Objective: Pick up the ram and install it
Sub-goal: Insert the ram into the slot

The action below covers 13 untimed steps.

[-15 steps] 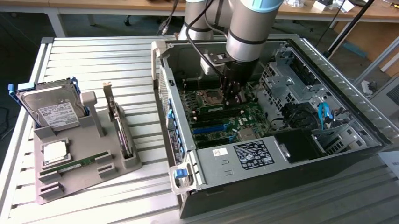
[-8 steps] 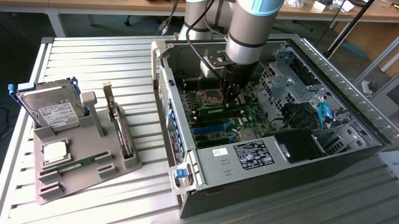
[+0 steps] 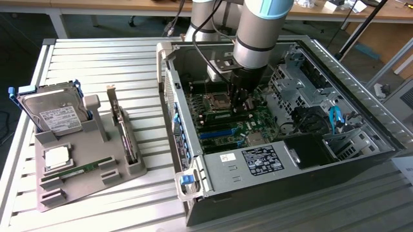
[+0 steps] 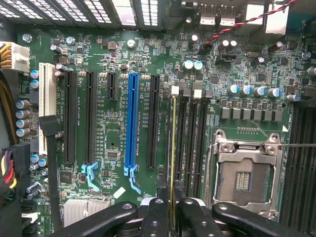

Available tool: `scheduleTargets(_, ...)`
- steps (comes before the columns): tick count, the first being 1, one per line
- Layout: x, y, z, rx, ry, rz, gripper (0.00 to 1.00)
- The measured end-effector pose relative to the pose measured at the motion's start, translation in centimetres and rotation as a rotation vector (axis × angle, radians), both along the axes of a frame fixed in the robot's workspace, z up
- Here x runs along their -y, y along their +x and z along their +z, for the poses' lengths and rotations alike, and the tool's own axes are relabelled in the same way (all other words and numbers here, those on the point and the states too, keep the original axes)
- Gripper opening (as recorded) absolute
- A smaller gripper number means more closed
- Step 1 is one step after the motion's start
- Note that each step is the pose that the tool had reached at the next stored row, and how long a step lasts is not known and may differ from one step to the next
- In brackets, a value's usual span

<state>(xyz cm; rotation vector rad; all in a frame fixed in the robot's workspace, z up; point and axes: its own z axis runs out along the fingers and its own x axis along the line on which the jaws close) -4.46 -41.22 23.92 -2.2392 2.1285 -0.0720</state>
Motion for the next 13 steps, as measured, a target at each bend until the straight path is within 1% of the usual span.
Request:
scheduleTargets(2,0.0,0.0,-0.05,0.0,0.0,-0.008,0.15)
scheduleTargets(13,-0.01,-0.04,-0.3,0.0002,0.0004,-0.008,0.15)
